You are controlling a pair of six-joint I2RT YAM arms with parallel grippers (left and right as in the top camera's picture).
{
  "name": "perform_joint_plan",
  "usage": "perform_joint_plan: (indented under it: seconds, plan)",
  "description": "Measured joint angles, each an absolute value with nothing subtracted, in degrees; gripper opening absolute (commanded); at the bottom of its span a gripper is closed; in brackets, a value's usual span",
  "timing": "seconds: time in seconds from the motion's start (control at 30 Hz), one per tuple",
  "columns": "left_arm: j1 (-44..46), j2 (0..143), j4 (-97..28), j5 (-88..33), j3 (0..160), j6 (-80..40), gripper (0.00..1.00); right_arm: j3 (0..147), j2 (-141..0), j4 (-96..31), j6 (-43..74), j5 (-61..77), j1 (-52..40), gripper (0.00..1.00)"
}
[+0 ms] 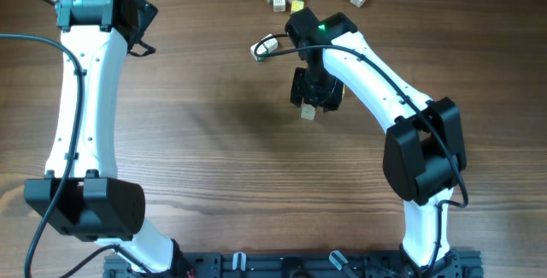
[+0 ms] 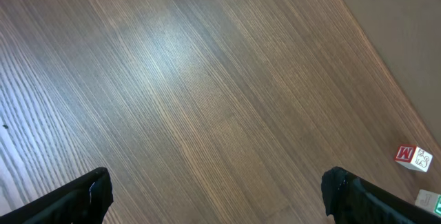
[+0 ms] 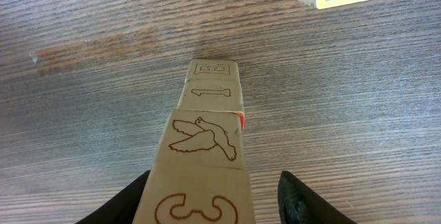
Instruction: Form a tower
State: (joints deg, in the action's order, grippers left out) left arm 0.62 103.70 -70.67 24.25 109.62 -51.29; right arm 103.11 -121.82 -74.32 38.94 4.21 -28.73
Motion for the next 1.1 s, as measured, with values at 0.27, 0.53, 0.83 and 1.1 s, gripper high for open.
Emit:
perform_joint_plan:
  seconds: [0.27, 0.53, 0.83, 1.1]
  plan:
    - [0.6, 103.7, -70.7, 24.3, 109.6, -51.3, 1.0, 103.1, -121.8, -74.3, 38.9, 4.2, -28.7, 0.56]
    - [0.6, 103.7, -70.7, 24.3, 109.6, -51.3, 1.0, 103.1, -121.8, -74.3, 38.9, 4.0, -28.7, 0.54]
    - [0.6, 103.7, -70.7, 24.3, 109.6, -51.3, 1.0, 103.1, -121.8, -74.4, 38.9, 3.9, -28.7, 0.54]
    - [0.6, 103.7, -70.7, 24.3, 109.6, -51.3, 1.0, 103.1, -121.8, -74.8, 38.9, 3.8, -28.7, 0.52]
